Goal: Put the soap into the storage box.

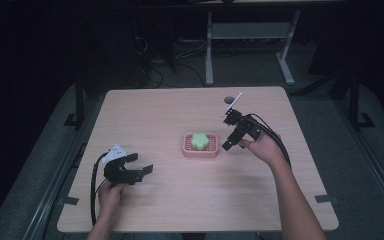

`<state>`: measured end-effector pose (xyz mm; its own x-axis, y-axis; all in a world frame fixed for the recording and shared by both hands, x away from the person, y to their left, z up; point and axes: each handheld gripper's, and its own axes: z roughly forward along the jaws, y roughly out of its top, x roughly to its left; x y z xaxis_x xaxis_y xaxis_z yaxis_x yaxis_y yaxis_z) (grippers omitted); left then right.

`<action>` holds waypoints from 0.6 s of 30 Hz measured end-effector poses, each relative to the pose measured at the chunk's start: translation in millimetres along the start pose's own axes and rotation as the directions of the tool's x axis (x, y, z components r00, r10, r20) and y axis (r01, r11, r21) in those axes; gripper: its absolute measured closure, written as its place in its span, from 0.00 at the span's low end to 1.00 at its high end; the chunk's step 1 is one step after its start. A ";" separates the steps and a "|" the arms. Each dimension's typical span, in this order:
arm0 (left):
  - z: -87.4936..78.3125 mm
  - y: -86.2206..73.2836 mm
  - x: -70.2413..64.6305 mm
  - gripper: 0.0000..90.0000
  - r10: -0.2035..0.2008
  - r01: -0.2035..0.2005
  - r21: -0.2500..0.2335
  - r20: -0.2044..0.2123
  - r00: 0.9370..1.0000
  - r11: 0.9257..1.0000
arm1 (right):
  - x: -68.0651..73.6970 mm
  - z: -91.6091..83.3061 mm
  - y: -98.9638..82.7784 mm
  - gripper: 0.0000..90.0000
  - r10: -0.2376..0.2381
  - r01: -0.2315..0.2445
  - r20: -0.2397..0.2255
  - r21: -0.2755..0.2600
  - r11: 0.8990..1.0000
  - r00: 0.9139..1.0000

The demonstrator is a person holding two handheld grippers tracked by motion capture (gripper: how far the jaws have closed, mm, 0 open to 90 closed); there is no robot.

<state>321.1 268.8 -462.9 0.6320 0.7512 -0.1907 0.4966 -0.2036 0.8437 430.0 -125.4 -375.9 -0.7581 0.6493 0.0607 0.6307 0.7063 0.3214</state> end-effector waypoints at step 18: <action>0.0 0.2 0.2 0.16 0.004 -0.004 0.004 -0.001 1.000 1.000 | 1.7 -6.4 -25.4 0.22 0.024 -0.024 -0.014 -0.037 0.999 1.000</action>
<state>321.3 268.9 -462.7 0.6338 0.7507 -0.1867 0.4965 -0.2097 0.8423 411.6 -144.1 -377.9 -0.7453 0.6617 0.0816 0.6423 0.6797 0.3543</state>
